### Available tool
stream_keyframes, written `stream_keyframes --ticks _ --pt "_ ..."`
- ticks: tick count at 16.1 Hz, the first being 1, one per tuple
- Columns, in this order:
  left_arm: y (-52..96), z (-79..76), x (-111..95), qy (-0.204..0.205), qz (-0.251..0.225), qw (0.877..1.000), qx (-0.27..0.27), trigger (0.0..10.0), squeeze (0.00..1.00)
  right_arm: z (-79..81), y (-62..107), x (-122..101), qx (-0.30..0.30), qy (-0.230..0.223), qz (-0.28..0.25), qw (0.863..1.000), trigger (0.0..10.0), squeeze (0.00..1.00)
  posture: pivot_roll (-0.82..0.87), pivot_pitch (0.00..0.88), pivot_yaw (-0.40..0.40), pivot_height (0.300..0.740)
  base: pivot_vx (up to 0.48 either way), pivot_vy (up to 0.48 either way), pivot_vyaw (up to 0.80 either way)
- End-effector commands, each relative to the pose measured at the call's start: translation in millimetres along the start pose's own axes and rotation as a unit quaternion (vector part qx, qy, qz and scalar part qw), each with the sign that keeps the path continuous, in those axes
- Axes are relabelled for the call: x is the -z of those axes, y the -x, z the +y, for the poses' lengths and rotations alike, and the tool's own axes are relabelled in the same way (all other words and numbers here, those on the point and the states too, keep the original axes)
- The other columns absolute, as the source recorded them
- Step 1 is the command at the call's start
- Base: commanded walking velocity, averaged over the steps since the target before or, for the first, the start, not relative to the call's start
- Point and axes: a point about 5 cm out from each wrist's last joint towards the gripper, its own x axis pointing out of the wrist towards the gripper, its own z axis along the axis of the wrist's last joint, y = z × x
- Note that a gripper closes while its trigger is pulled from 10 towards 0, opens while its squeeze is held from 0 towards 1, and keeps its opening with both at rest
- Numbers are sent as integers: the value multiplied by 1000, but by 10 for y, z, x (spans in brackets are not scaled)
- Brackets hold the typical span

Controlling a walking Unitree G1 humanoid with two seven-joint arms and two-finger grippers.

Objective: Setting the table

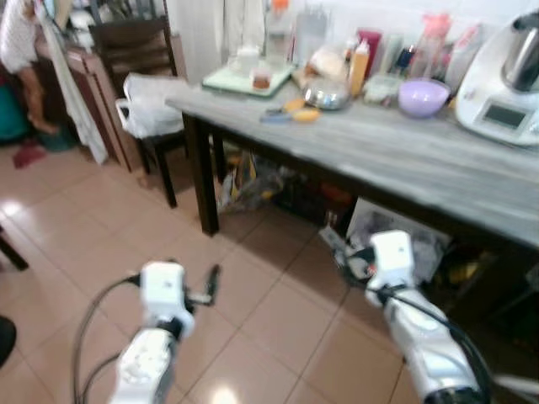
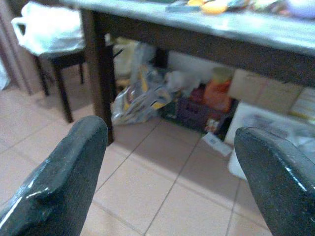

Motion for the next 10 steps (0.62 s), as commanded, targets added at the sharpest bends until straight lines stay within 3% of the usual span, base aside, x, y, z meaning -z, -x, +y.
stream_keyframes --ticks 1,5,9,10 --pt "11 115 -19 -9 2 1000 -16 10000 0 71 -31 -30 -7 -3 -7 1000 10000 0 -120 0 4 740 0 -259 0" --pt "2 140 -29 -12 2 1000 -15 10000 0 88 -36 -25 -4 -7 -9 1000 10000 0 -120 0 13 740 0 -190 0" --pt "-3 162 -54 -17 -4 1000 -17 10000 0 92 -37 -13 0 -11 -10 1000 10000 0 -123 0 26 740 0 0 -800" --pt "-11 162 -64 -24 -6 1000 -15 10000 0 94 -34 -9 1 -12 -10 1000 10000 0 -125 0 29 740 0 0 0"
